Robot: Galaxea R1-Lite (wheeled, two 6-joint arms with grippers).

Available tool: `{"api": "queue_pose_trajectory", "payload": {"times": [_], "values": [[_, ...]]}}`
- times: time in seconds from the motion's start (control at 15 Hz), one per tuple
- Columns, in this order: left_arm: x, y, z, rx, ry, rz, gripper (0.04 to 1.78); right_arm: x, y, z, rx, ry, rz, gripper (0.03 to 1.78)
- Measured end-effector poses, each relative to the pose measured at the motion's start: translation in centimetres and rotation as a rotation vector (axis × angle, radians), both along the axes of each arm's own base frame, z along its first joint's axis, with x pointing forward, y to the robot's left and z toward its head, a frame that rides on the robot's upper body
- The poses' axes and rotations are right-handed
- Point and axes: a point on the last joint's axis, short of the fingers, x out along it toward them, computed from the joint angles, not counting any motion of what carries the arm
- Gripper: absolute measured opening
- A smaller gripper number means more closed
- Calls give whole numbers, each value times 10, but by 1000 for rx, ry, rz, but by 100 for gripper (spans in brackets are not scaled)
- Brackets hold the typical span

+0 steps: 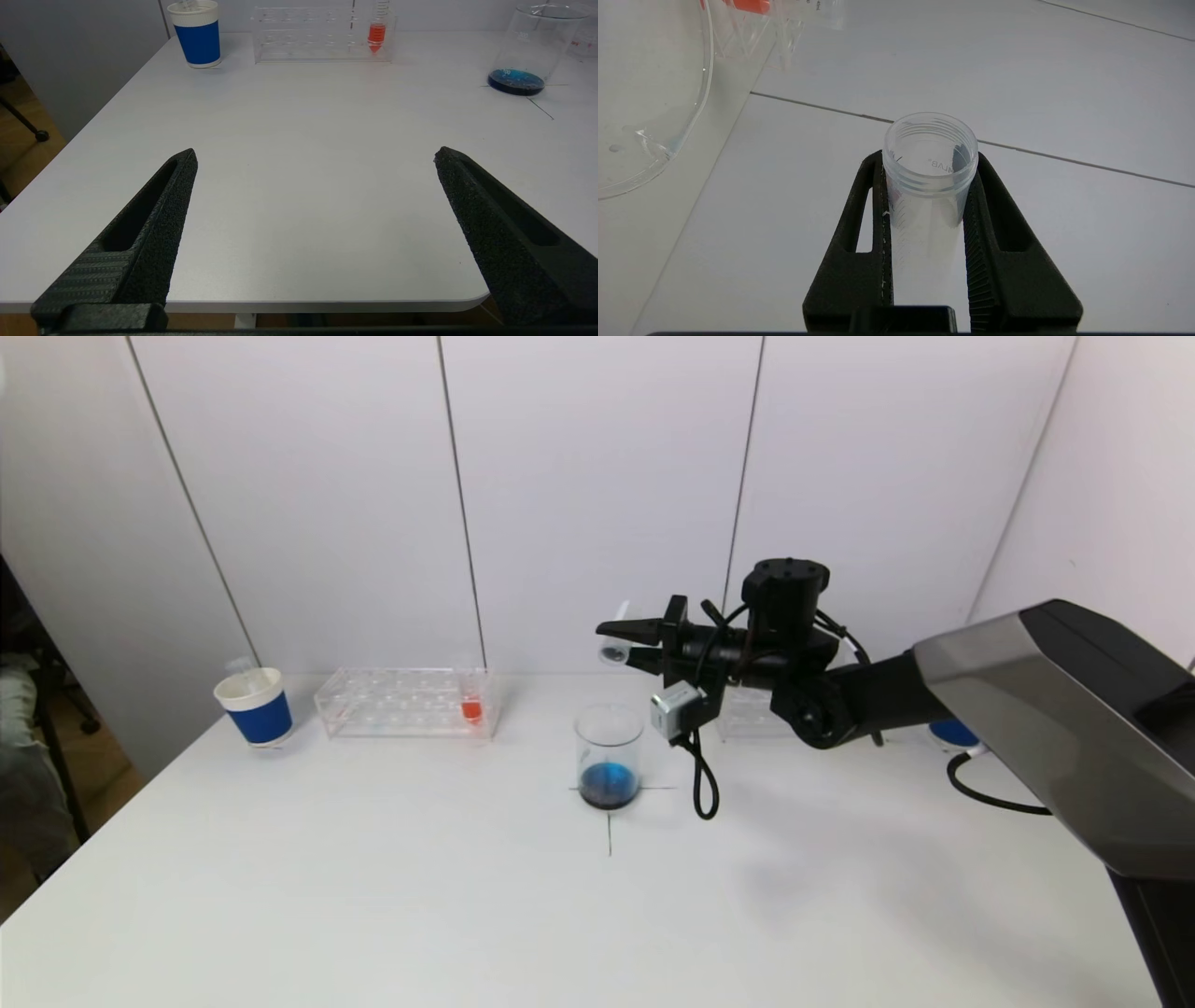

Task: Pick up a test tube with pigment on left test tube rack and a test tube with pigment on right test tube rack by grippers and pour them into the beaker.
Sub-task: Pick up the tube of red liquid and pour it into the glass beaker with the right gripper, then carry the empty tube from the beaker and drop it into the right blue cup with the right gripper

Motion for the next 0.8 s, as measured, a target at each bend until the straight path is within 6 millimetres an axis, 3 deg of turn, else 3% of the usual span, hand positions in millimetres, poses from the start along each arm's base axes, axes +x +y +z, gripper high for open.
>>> {"api": "queue_pose_trajectory", "payload": {"times": [0.47,0.8], "values": [[0,0,0,0,0,-1,177,-2,-1,5,-6,-25,-5,49],[0,0,0,0,0,0,177,-5,-2,9,82,163,-30,49]]}}
